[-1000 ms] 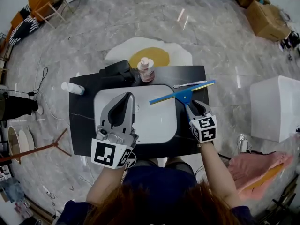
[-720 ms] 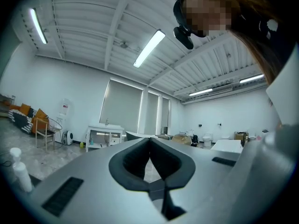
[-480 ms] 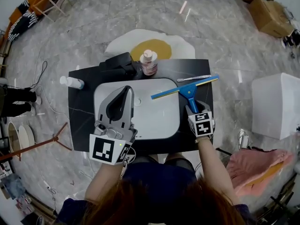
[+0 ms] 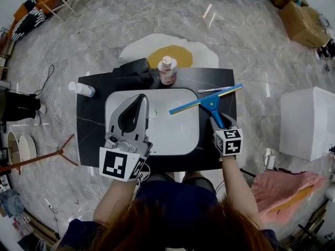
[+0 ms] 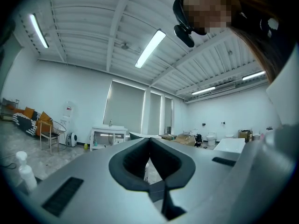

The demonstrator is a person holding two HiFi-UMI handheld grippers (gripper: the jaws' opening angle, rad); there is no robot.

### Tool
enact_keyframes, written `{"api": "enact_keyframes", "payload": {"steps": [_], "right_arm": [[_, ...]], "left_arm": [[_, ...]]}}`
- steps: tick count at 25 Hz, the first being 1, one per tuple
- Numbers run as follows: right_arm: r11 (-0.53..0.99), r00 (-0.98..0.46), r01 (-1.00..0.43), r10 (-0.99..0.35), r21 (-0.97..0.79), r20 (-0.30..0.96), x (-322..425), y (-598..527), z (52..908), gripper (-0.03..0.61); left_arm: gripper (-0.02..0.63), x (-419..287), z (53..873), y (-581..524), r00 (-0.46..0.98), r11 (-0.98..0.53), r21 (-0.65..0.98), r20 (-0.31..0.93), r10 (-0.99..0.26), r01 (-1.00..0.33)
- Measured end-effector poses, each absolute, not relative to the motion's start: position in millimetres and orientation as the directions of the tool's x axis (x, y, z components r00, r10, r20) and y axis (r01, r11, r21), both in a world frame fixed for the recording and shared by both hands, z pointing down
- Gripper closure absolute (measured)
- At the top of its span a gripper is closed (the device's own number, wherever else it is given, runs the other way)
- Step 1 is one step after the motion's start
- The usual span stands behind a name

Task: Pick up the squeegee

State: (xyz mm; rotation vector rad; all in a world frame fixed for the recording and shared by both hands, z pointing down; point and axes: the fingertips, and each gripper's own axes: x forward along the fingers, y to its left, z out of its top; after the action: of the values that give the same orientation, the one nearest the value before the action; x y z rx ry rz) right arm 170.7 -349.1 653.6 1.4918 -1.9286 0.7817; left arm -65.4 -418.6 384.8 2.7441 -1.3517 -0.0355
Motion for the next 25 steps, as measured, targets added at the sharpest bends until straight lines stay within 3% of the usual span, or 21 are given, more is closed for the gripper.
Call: {"api": "enact_keyframes", "payload": {"steps": [6, 14, 25], "right_arm": [[0.211, -0.232, -0.972, -0.753, -0.108, 0.616, 174.8, -359.2, 597.7, 0.421], [0.196, -0.216, -0.976, -0.908, -0.093, 0.358, 191.7, -382.1, 481.8, 0.420], [0.182, -0.193, -0.976, -0.977, -0.116, 0.087, 211.9, -369.7, 364.5, 0.420]], "left_arm": [[0.595, -65.6, 368.2, -418.4, 0.590, -0.589, 0.060, -0.010, -0.807, -0.806], [0.595, -68.0, 336.5, -418.8, 0.547, -0.550, 0.037, -0.064, -0.834, -0.834], [0.595, -69.0, 295.1, -405.9, 0.496, -0.500, 0.001, -0.124, -0.860, -0.866]]}}
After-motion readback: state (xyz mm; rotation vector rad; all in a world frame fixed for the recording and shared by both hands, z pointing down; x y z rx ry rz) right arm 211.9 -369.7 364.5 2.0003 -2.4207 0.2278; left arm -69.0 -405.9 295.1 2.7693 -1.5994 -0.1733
